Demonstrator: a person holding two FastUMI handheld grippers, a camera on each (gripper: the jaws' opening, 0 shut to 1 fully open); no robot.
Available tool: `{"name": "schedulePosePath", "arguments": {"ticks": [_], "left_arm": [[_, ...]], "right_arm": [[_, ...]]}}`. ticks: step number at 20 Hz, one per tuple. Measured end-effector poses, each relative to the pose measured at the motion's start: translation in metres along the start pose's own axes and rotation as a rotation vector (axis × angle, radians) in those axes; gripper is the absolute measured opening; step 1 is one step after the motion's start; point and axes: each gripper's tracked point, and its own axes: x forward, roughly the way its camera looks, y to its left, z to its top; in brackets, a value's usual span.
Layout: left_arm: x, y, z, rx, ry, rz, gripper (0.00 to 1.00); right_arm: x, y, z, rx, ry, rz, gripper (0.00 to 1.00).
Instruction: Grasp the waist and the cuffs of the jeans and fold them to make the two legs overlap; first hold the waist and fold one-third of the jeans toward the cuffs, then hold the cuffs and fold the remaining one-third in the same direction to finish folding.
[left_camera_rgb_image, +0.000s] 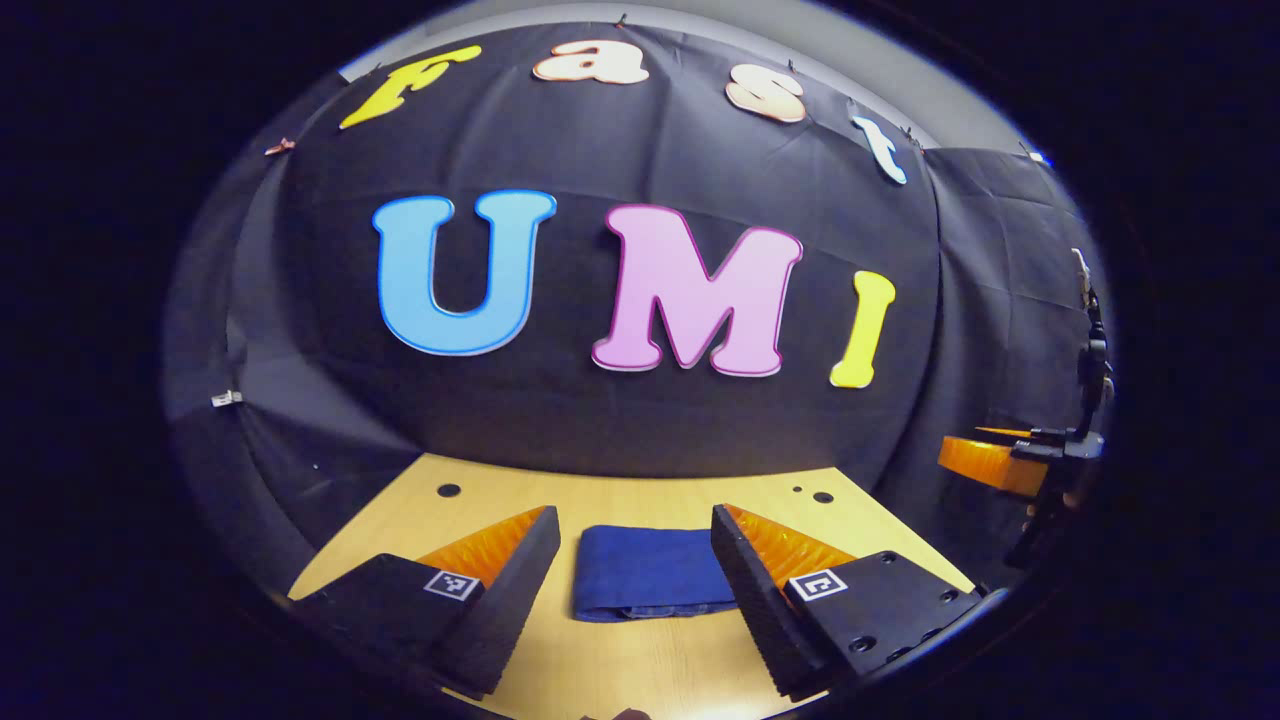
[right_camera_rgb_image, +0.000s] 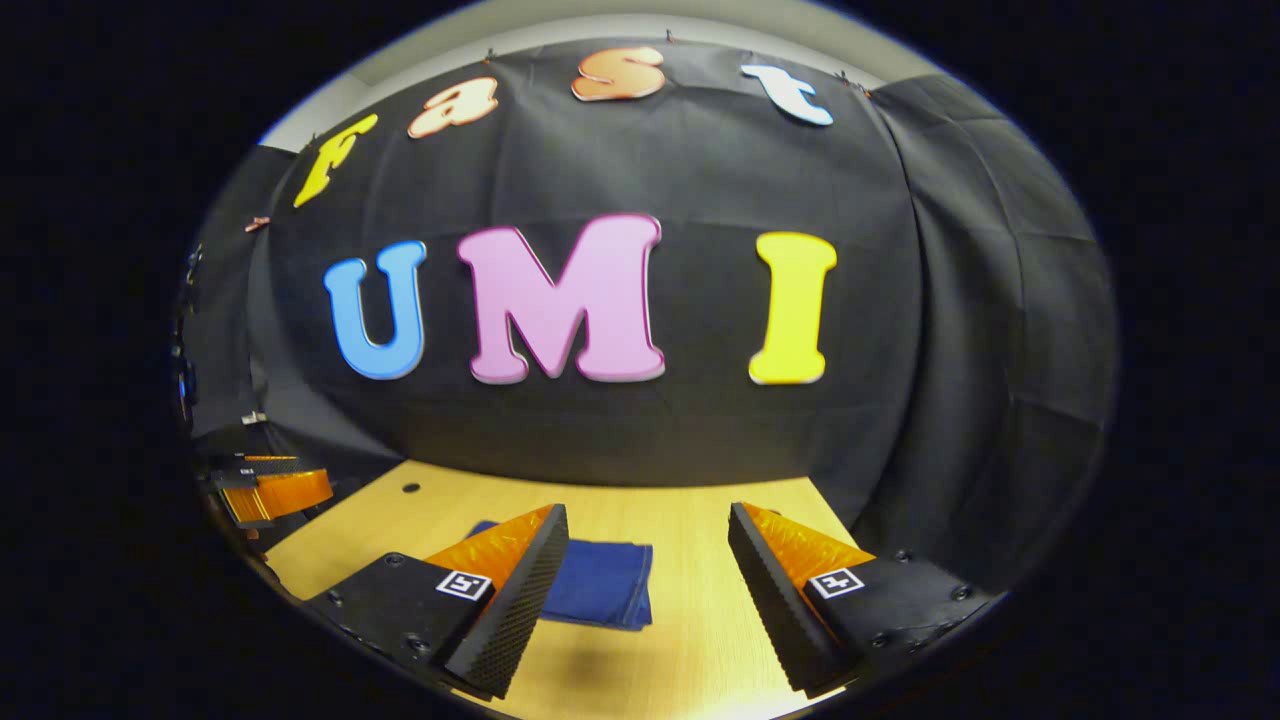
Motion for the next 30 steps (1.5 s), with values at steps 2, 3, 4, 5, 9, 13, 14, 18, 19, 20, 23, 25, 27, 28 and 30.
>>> {"name": "schedulePosePath", "arguments": {"ticks": [2, 3, 4, 5, 9, 13, 14, 18, 19, 20, 23, 25, 27, 28, 30], "left_arm": [[-0.025, 0.015, 0.027, -0.045, -0.046, 0.010, 0.96], [-0.035, 0.022, 0.038, -0.065, -0.063, 0.012, 0.96], [-0.046, 0.031, 0.044, -0.081, -0.068, 0.019, 0.96], [-0.055, 0.037, 0.050, -0.094, -0.073, 0.022, 0.96], [-0.086, 0.059, 0.069, -0.053, -0.135, 0.046, 0.96], [-0.114, 0.059, 0.061, -0.007, -0.170, 0.074, 0.96], [-0.118, 0.054, 0.055, -0.003, -0.171, 0.077, 0.96], [-0.124, 0.045, 0.022, -0.013, -0.129, 0.107, 0.96], [-0.124, 0.042, 0.018, -0.028, -0.122, 0.107, 0.96], [-0.123, 0.040, 0.018, -0.037, -0.125, 0.108, 0.96], [-0.121, 0.038, 0.018, -0.044, -0.118, 0.118, 0.96], [-0.117, 0.037, 0.020, -0.023, -0.115, 0.116, 0.96], [-0.115, 0.040, 0.025, -0.002, -0.127, 0.123, 0.96], [-0.113, 0.041, 0.026, -0.004, -0.129, 0.122, 0.96], [-0.111, 0.041, 0.021, -0.018, -0.121, 0.112, 0.96]], "right_arm": [[-0.016, 0.010, 0.040, -0.022, -0.070, -0.008, 0.98], [-0.027, 0.014, 0.053, -0.040, -0.088, -0.019, 0.98], [-0.038, 0.018, 0.065, -0.054, -0.103, -0.027, 0.98], [-0.048, 0.025, 0.075, -0.063, -0.125, -0.028, 0.98], [-0.088, 0.047, 0.097, -0.077, -0.199, -0.019, 0.98], [-0.115, 0.067, 0.066, -0.057, -0.182, 0.007, 0.95], [-0.118, 0.076, 0.050, -0.046, -0.157, 0.030, 0.96], [-0.131, 0.094, 0.009, -0.019, -0.096, 0.117, 0.98], [-0.132, 0.097, 0.003, -0.018, -0.082, 0.136, 0.98], [-0.132, 0.095, 0.000, -0.021, -0.077, 0.142, 0.98], [-0.127, 0.084, 0.003, -0.020, -0.067, 0.157, 0.98], [-0.125, 0.069, 0.010, -0.019, -0.096, 0.126, 0.98], [-0.120, 0.064, 0.012, -0.006, -0.099, 0.110, 0.98], [-0.120, 0.061, 0.011, -0.001, -0.097, 0.101, 0.97], [-0.118, 0.056, 0.008, 0.000, -0.093, 0.084, 0.98]]}}
